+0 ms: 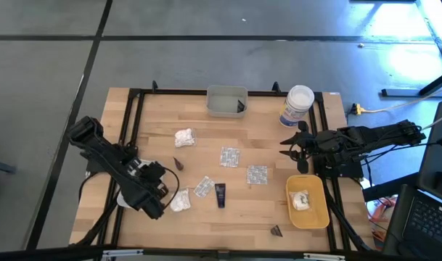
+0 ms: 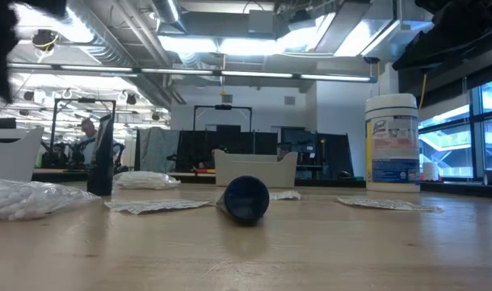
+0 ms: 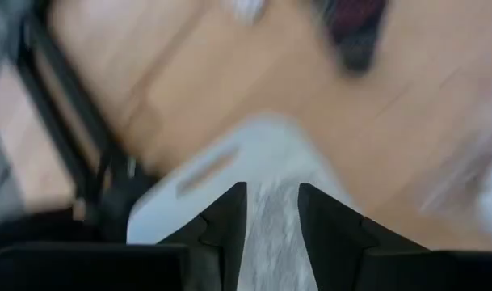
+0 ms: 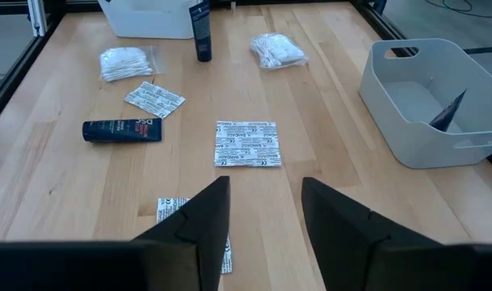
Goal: Pick & Place Travel size toiletries
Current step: Put the shave cream into the gray bin
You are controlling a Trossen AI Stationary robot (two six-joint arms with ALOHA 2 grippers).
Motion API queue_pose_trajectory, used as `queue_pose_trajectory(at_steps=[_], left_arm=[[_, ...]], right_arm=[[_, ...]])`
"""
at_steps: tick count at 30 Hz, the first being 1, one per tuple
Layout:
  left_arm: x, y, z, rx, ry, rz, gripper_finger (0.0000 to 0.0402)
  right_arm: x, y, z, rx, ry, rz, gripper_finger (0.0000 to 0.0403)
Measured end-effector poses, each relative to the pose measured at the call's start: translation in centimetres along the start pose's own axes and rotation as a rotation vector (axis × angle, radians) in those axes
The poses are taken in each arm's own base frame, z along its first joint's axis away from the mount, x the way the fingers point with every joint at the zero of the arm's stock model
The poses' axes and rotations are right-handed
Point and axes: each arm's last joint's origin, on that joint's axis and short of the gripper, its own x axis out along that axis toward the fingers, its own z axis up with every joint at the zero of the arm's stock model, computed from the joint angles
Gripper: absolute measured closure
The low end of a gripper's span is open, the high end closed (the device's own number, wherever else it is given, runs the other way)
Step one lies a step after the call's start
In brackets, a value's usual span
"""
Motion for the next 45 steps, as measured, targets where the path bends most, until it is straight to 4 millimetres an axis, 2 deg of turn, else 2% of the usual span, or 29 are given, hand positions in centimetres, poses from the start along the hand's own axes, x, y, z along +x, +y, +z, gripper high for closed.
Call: queue_pose_trajectory(at_steps=[6,10,16,21,26,32,41,45], left_arm=[[-1.8,-1.0,2.6,0.091,-0.410,-0.082,0.0300],[-2.2,-1.6,5.1,0.097,-0.529,-0.085,0.0302],[-1.5,-2.8,8.8,0.161,-0.582,-0.086,0.0302],[-0.9,-3.8,11.6,0.240,-0.567,-0.169,0.0302],[-1.0,-4.2,13.2,0.315,-0.579,-0.268,0.0307],[-1.3,-2.7,13.7,0.307,-0.633,-0.293,0.0317],[1.8,1.0,14.2,0.235,-0.679,-0.504,0.0331],[2.5,2.0,14.4,0.262,-0.684,-0.624,0.0331]], right_arm=[[0.0,0.0,0.0,0.000,0.000,0.000,0.0255],[0.0,0.0,0.0,0.000,0.000,0.000,0.0261],[0.0,0.0,0.0,0.000,0.001,0.000,0.0267],[0.0,0.0,0.0,0.000,0.000,0.000,0.0272],[0.0,0.0,0.0,0.000,0.000,0.000,0.0272],[0.0,0.0,0.0,0.000,0.000,0.000,0.0260],[0.0,0.0,0.0,0.000,-0.001,0.000,0.0241],[0.0,0.0,0.0,0.000,-0.001,0.001,0.0234]])
